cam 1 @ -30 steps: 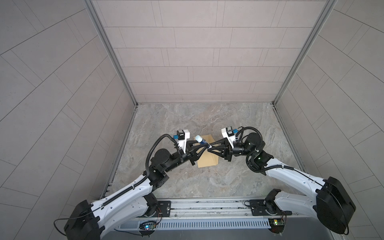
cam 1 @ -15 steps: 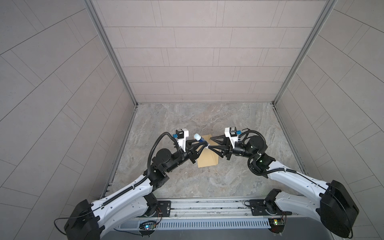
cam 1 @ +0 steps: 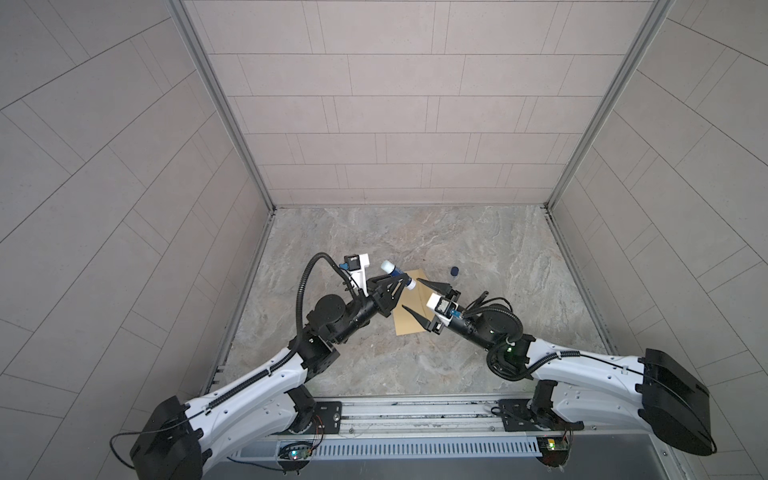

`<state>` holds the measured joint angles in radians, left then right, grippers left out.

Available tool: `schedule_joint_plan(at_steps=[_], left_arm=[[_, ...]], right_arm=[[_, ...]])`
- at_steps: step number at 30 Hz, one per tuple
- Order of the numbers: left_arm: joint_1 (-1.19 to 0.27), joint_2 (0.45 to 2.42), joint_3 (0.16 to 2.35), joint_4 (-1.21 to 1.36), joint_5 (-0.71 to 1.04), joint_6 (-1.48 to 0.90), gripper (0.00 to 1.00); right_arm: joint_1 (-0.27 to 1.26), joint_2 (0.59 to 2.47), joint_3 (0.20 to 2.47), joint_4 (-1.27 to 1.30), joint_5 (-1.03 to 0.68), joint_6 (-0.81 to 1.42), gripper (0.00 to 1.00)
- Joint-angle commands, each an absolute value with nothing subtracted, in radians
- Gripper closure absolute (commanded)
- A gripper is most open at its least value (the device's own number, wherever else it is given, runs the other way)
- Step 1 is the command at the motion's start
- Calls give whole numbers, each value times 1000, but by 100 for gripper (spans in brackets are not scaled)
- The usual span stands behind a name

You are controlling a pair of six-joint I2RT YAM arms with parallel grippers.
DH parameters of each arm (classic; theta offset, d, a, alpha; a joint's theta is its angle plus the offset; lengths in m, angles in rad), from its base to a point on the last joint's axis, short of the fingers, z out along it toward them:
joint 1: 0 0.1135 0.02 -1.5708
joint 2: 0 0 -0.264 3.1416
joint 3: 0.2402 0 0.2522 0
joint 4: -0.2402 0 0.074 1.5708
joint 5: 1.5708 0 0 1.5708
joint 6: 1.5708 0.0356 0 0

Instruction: Place the letter into the envelope and seal it

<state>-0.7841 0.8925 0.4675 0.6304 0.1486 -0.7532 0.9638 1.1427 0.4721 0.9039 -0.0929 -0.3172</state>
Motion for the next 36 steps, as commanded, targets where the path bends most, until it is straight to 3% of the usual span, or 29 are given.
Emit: schedule_joint_plan(at_steps=[1, 8, 17, 28, 31, 36], left_arm=[[-787, 885, 499, 662, 141, -781, 100], [-787, 881, 495, 660, 146, -784, 100], [-787, 873, 492, 658, 146, -784, 100], [-787, 877, 489, 658, 168, -777, 100], [-787, 875, 490, 658, 188, -755, 100], [-786, 870, 491, 661, 248, -678, 100]], right_arm=[[984, 1176, 468, 1056, 17, -397, 34], [1002, 1227, 480, 1115, 53, -408, 41], [1006, 1253, 496, 1116, 63, -408, 59], [1008, 1249, 503, 1109, 65, -360, 89], [997, 1223, 509, 1067, 18, -294, 100], [872, 1155, 556, 904, -242, 6, 100]])
